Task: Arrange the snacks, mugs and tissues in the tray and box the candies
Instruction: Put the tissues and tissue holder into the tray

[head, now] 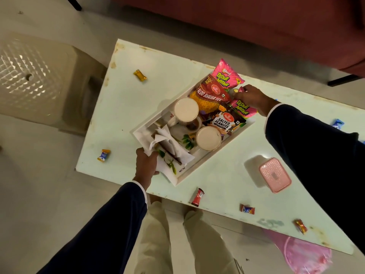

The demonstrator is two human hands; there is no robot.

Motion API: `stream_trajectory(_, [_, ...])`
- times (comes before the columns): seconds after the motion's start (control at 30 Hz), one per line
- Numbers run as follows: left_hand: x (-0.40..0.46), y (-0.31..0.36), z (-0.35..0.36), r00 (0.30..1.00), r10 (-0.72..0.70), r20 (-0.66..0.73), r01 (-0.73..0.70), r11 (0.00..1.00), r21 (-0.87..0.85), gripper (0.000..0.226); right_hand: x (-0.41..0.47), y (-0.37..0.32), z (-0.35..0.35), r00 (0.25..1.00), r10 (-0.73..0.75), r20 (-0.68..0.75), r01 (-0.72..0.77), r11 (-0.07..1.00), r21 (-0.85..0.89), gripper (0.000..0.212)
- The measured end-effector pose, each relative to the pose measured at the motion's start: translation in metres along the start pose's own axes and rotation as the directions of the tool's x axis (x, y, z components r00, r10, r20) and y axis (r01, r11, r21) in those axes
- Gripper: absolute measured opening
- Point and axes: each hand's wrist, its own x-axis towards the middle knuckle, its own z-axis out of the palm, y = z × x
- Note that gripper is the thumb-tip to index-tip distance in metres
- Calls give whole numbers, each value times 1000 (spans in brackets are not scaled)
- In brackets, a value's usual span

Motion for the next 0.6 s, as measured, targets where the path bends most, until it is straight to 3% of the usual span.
stream_trajectory(0.23, [9,28,-15,998,60,-7,-59,996,70,44,-32,24,1,994,104,-31,-94,969,228,47])
stream_trajectory(0.43, [27,90,-36,984,168,52,-175,950,259,44,-98,71,32,963,252,-100,-167,842,513,23])
stream_trajectory(0.6, [45,129,-32,960,226,164,-274,880,389,45,-134,99,71,906,414,-85,-258,700,666,45])
